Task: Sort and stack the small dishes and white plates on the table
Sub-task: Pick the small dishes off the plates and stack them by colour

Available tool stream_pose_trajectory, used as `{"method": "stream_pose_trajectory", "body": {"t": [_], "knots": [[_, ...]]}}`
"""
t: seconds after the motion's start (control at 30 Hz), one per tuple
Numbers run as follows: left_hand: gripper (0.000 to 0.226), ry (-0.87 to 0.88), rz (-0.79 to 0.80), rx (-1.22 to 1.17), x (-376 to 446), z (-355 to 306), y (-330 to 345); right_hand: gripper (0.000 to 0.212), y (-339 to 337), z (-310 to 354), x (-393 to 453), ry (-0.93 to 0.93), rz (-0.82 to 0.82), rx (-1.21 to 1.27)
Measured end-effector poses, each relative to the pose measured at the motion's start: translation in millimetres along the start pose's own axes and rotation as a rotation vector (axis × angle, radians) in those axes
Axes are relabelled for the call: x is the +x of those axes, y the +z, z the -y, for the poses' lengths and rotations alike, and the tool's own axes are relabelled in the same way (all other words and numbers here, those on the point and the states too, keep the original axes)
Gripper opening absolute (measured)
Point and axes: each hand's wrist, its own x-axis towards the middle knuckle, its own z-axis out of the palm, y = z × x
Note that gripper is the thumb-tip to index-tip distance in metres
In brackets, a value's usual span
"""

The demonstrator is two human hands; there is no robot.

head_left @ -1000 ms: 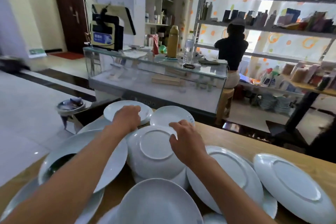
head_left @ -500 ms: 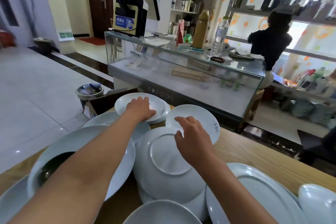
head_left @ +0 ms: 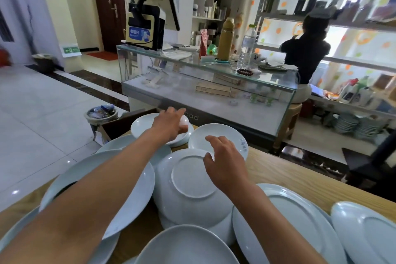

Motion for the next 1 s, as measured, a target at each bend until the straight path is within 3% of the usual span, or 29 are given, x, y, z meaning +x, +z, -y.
{"method": "stream_pose_trajectory", "body": {"t": [0.13, 0.33, 0.47, 0.53, 0.6, 0.7, 0.8, 1.0], "knots": [[0.060, 0.079, -0.037, -0.158, -34.7, -37.3, -25.2, 0.047, -25.2, 2.1, -23.1, 0.069, -0.051, 0.082], [0.057, 0.155, -0.063, -0.707, -127.3, -120.0, -38.4, 0.050, -70.9, -9.3, -95.0, 0.177, -0.036, 0.147], [0.046, 0.107, 0.183, -1.035, -172.8, -182.8, -45.1, 0.053, -106.4, -22.1, -151.1, 0.229, -0.045, 0.158], [0.056, 0.094, 0.296, -1.132, -189.6, -212.7, -50.7, 0.051, -123.3, -27.3, -177.2, 0.268, -0.093, 0.174], [0.069, 0.090, 0.377, -1.198, -203.7, -241.3, -54.1, 0.041, -137.4, -30.7, -200.7, 0.277, -0.138, 0.206], [0.050, 0.089, 0.473, -1.286, -235.8, -288.0, -63.1, 0.025, -157.7, -40.4, -242.5, 0.277, -0.219, 0.257], [0.047, 0.133, 0.631, -1.348, -262.7, -328.9, -66.0, 0.009, -178.5, -56.3, -285.6, 0.301, -0.319, 0.291], [0.036, 0.311, 0.731, -1.381, -309.1, -405.2, -71.5, 0.009, -226.8, -83.1, -356.5, 0.345, -0.540, 0.266]]}}
